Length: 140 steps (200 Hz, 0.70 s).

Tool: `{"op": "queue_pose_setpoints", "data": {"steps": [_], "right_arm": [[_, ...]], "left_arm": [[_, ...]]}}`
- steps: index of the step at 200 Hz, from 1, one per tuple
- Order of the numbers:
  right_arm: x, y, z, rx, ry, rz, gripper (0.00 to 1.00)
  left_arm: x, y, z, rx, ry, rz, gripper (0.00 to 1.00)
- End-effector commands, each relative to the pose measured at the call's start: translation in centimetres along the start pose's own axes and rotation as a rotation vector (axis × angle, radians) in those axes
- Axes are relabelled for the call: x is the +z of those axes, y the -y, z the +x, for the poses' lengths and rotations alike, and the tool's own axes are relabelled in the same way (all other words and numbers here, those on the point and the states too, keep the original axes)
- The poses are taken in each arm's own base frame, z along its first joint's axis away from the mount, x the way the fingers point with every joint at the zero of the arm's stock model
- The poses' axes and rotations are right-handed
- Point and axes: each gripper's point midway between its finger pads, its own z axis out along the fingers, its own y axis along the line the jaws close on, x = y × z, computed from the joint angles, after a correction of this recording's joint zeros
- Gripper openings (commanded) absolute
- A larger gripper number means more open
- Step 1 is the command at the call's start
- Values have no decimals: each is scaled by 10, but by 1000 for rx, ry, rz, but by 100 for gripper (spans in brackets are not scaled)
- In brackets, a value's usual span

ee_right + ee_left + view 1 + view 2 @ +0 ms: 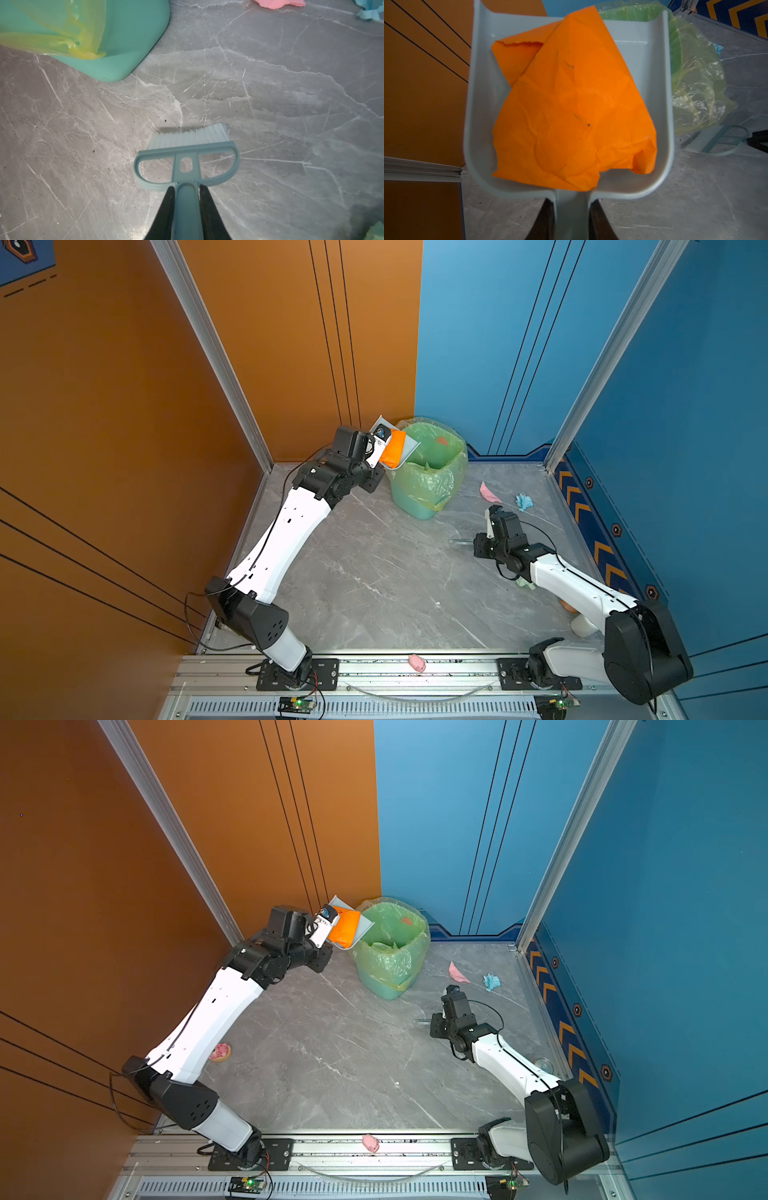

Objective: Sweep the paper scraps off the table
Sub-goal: 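Carry the dustpan with the left gripper up over the bin, then tip the dustpan with the left gripper to drop the orange scrap into the bin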

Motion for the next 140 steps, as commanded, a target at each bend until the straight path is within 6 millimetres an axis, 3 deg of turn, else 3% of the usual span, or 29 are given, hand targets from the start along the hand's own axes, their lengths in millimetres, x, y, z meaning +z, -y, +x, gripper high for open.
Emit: {"op": "queue_pose_setpoints", "data": {"steps": [1, 140], "right_arm": [[-6, -4, -6, 15, 24, -22, 0], [-9, 1, -1, 17, 27, -9, 0]], "left_arm": [[2, -14, -13, 30, 25, -44, 0], [50, -23, -45, 141, 25, -120, 0]]}}
